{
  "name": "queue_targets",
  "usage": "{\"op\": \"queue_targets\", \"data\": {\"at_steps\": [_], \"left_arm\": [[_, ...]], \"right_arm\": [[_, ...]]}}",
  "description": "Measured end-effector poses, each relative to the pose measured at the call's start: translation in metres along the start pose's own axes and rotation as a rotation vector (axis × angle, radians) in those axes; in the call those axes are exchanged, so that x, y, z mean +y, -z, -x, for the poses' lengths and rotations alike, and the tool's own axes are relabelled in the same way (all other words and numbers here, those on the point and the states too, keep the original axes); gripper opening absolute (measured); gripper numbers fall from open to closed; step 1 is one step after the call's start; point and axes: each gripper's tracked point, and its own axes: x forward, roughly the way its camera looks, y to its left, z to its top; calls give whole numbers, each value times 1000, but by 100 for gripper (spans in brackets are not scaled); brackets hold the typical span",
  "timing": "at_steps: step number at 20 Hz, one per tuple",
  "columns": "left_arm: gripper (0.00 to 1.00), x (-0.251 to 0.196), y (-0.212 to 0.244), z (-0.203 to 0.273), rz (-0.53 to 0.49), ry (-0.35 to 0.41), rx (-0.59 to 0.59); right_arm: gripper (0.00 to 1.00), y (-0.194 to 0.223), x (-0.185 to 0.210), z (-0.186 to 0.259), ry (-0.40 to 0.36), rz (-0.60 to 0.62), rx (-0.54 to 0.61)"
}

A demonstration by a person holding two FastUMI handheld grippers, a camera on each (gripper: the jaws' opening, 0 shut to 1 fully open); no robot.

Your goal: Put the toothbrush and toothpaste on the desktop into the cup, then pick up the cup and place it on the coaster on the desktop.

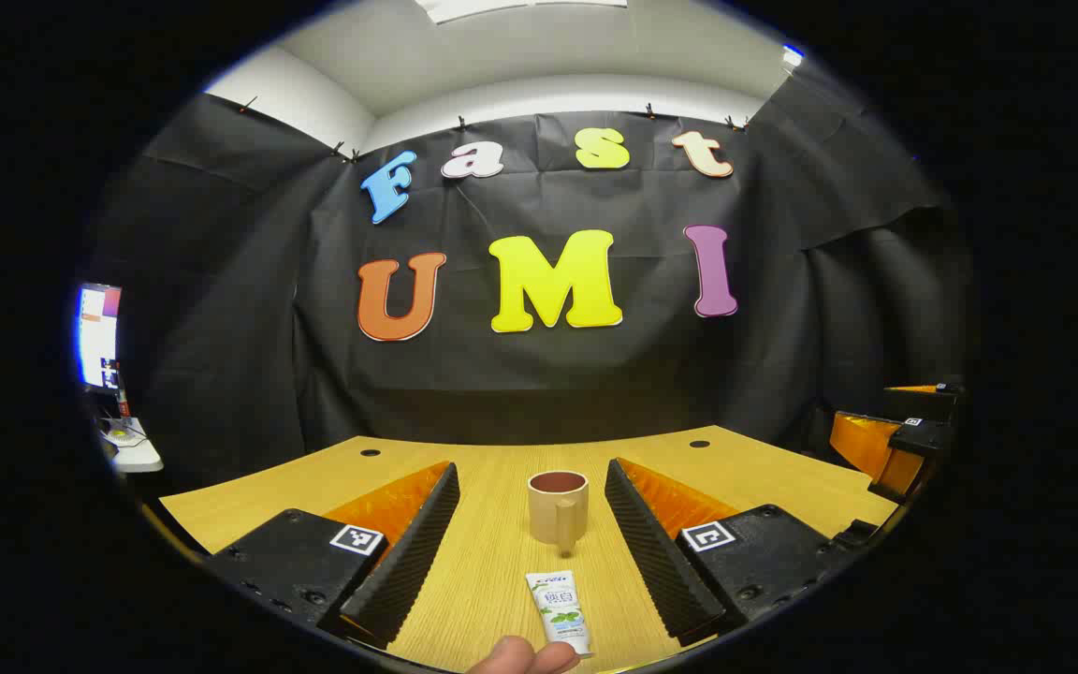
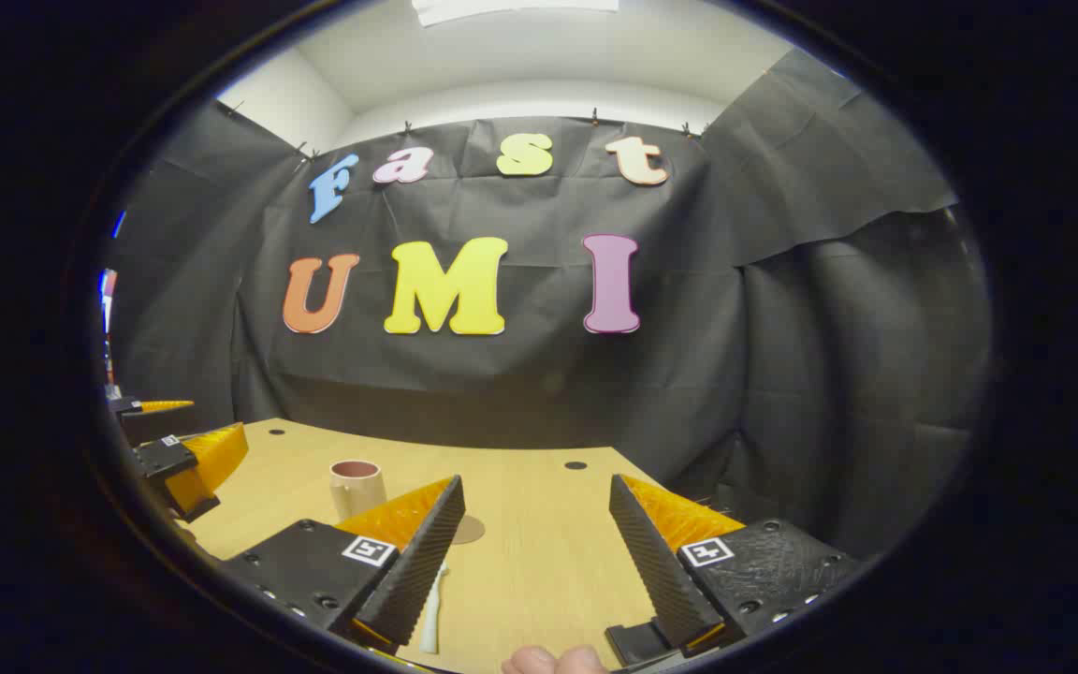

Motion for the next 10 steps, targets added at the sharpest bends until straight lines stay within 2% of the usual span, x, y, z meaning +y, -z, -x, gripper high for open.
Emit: {"op": "queue_targets", "data": {"at_steps": [10], "left_arm": [[99, -2, -1, -1, -9, 5, -3]], "right_arm": [[96, 2, 2, -2, -18, -6, 2]]}}
